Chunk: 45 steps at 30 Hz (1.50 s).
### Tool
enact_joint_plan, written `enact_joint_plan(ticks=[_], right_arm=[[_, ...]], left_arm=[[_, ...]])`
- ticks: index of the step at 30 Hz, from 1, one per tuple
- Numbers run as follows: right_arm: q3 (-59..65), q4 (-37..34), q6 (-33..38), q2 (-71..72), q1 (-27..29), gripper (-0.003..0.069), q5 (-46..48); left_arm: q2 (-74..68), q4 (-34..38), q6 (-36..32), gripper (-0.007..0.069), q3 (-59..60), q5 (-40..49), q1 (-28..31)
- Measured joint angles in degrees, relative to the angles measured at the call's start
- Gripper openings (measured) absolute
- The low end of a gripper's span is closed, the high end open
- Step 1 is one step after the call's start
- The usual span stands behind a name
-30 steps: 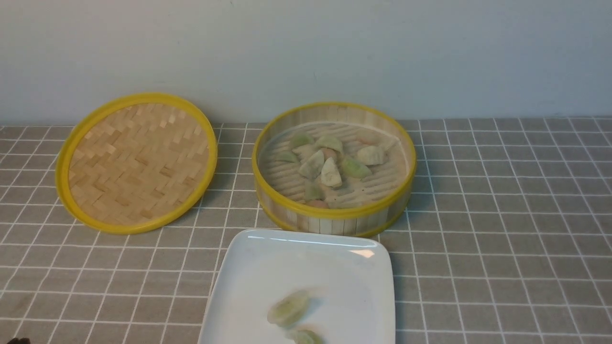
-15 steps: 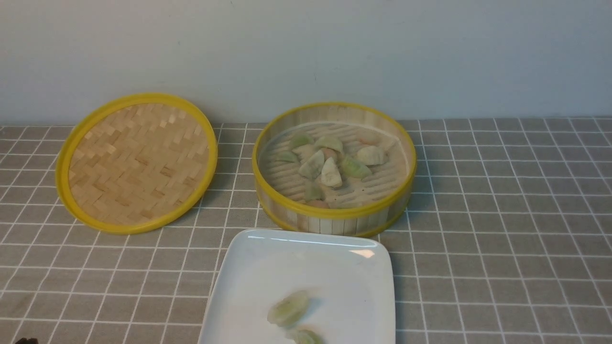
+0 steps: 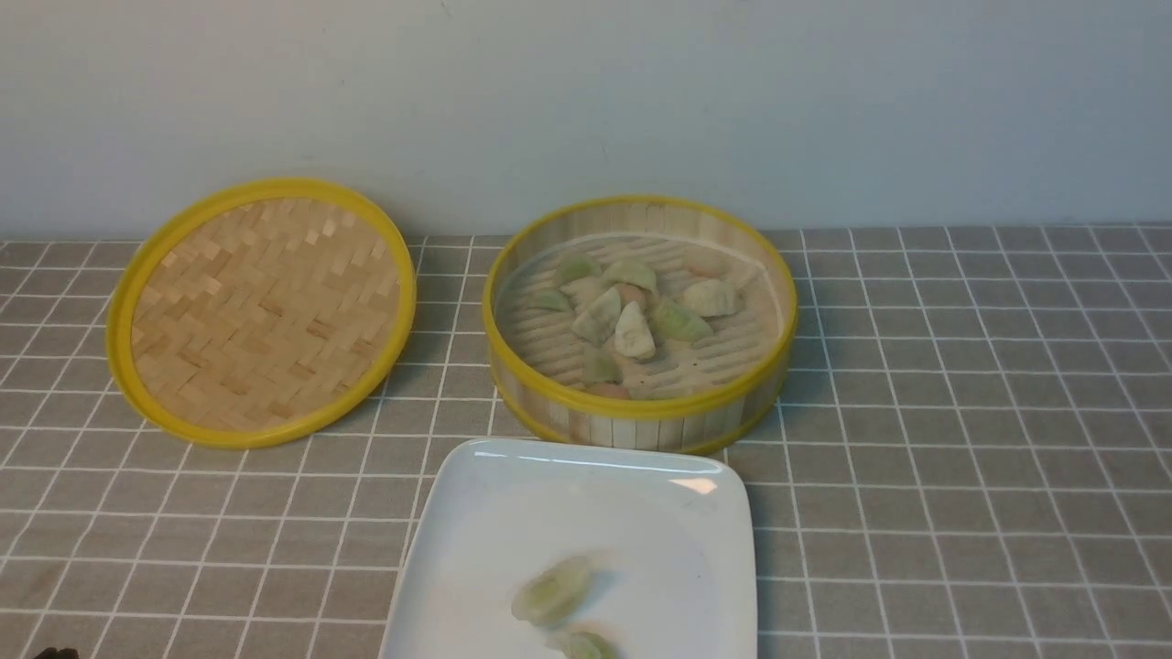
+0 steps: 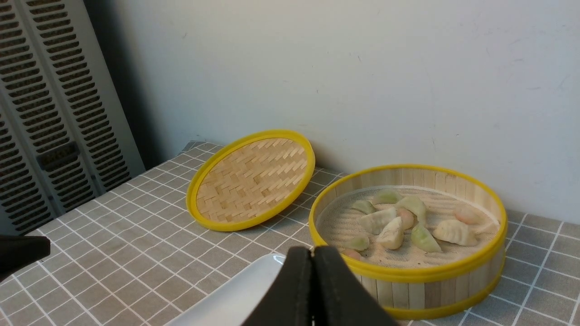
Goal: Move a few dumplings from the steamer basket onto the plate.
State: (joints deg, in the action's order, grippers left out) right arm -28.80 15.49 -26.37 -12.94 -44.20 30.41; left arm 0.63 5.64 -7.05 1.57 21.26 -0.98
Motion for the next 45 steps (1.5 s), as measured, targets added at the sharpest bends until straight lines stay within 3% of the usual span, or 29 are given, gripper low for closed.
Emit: enact_joint_plan(ticks=[13, 21, 27, 29, 34, 35, 39, 45], right_arm=[[0.0, 0.4, 0.6, 0.0, 0.0, -0.0015, -2.0], [0.0, -13.0, 17.0, 0.0, 0.0, -0.0015, -6.1], [0.3, -13.9, 20.0, 0.4, 0.6, -0.0015, -6.4], [1.5, -13.9, 20.5, 1.7, 4.5, -0.0015, -7.6], [9.5, -13.2, 20.8, 2.8, 23.5, -0.0015, -10.1], [9.5, -13.1, 20.8, 2.9, 24.2, -0.0015, -10.1], [19.5, -12.9, 20.9, 5.2, 36.3, -0.0015, -10.1], [28.6, -12.9, 20.9, 11.4, 41.6, -0.0015, -9.7]], left_arm=[[0.0, 0.0, 0.0, -0.0005, 0.0, 0.0, 0.0], [0.0, 0.0, 0.0, -0.0005, 0.0, 0.0, 0.0], [0.0, 0.0, 0.0, -0.0005, 0.0, 0.0, 0.0], [0.0, 0.0, 0.0, -0.0005, 0.0, 0.0, 0.0], [0.0, 0.0, 0.0, -0.0005, 0.0, 0.0, 0.0], [0.0, 0.0, 0.0, -0.0005, 0.0, 0.0, 0.0], [0.0, 0.0, 0.0, -0.0005, 0.0, 0.0, 0.0], [0.0, 0.0, 0.0, -0.0005, 0.0, 0.0, 0.0]])
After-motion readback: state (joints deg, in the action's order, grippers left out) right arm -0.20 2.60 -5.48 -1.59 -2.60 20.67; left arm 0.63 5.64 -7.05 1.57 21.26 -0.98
